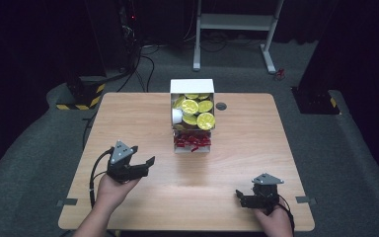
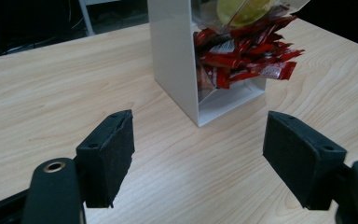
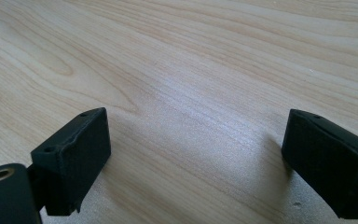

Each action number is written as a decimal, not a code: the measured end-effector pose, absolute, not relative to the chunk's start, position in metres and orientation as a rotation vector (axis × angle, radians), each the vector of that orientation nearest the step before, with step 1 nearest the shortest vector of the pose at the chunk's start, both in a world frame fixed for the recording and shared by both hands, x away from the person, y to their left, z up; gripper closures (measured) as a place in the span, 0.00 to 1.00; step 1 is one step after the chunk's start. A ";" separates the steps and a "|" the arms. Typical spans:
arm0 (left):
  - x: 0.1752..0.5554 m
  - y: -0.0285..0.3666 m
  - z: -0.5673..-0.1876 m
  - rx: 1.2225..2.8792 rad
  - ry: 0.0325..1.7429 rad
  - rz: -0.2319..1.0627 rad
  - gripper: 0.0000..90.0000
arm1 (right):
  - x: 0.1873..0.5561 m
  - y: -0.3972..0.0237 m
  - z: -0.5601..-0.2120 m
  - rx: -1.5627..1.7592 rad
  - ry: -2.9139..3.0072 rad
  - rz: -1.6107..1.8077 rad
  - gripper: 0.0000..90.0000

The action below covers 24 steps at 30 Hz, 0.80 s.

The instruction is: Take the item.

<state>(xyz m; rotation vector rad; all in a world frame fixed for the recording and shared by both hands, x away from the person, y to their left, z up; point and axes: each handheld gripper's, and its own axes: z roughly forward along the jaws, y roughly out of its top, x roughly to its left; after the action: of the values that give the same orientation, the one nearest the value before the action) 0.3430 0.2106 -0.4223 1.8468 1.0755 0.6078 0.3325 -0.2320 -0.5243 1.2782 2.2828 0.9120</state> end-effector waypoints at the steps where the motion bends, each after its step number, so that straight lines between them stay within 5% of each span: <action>1: 0.345 0.208 -0.418 1.845 1.070 0.602 0.28 | 0.332 -0.232 -0.525 1.279 2.280 0.914 0.09; 24: 0.363 0.180 -0.377 1.801 0.975 0.592 0.26 | 0.332 -0.232 -0.525 1.280 2.277 0.914 0.09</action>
<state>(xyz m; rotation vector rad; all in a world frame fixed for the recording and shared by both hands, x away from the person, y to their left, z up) 0.3633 0.1795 -0.3775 1.8013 0.9751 0.5922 0.3322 -0.2319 -0.5246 1.2802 2.2773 0.9143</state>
